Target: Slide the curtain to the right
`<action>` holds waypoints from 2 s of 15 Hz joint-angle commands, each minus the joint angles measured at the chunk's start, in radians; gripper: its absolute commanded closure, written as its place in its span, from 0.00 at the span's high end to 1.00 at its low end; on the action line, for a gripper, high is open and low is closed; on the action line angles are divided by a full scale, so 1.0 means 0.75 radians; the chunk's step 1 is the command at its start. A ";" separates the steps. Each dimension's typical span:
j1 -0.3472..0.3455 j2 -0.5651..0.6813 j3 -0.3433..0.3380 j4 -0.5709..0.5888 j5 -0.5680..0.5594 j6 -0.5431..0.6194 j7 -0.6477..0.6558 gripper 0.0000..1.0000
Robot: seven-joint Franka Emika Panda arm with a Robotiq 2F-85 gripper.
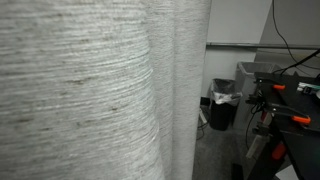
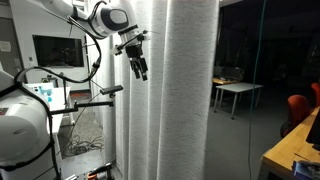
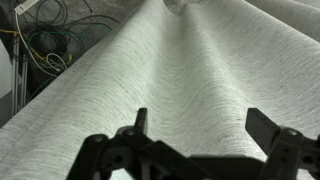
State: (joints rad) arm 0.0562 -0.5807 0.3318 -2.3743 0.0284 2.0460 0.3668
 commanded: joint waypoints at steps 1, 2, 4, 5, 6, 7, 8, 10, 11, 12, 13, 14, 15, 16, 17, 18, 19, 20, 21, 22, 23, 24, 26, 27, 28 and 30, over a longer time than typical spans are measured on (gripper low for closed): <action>0.030 0.006 -0.024 0.002 -0.018 -0.002 0.014 1.00; 0.030 0.006 -0.024 0.002 -0.018 -0.002 0.014 1.00; 0.030 0.006 -0.024 0.002 -0.018 -0.002 0.014 1.00; 0.029 0.005 -0.026 -0.001 -0.016 0.006 0.020 1.00; 0.035 0.003 -0.031 -0.008 -0.009 0.018 0.010 1.00; 0.040 0.002 -0.038 -0.011 -0.004 0.018 -0.001 1.00; 0.043 0.000 -0.044 -0.016 -0.002 0.016 -0.008 1.00; 0.046 0.000 -0.057 -0.028 -0.005 0.014 -0.029 1.00; 0.044 0.000 -0.065 -0.036 -0.010 0.017 -0.040 1.00; 0.038 -0.001 -0.073 -0.044 -0.017 0.018 -0.048 1.00; 0.034 -0.002 -0.086 -0.052 -0.018 0.015 -0.059 1.00; 0.028 -0.003 -0.100 -0.060 -0.021 0.013 -0.069 1.00; 0.022 -0.004 -0.113 -0.069 -0.024 0.016 -0.077 1.00; 0.016 -0.003 -0.128 -0.078 -0.026 0.016 -0.085 1.00; 0.007 -0.002 -0.144 -0.089 -0.032 0.018 -0.093 1.00; 0.000 -0.001 -0.158 -0.099 -0.036 0.022 -0.100 1.00; -0.009 0.000 -0.173 -0.110 -0.040 0.026 -0.107 1.00; -0.017 0.004 -0.188 -0.122 -0.048 0.037 -0.118 1.00; -0.026 0.008 -0.200 -0.133 -0.060 0.048 -0.129 1.00; -0.039 0.016 -0.211 -0.145 -0.084 0.068 -0.141 1.00; -0.050 0.024 -0.222 -0.157 -0.108 0.092 -0.151 1.00; -0.062 0.035 -0.231 -0.170 -0.135 0.123 -0.156 1.00; -0.085 0.064 -0.250 -0.199 -0.191 0.217 -0.174 1.00; -0.096 0.079 -0.258 -0.214 -0.218 0.270 -0.182 1.00; -0.105 0.096 -0.267 -0.230 -0.240 0.328 -0.191 1.00; -0.120 0.131 -0.281 -0.253 -0.272 0.428 -0.204 1.00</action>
State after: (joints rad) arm -0.0147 -0.5146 0.1380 -2.5385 -0.1303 2.2622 0.2396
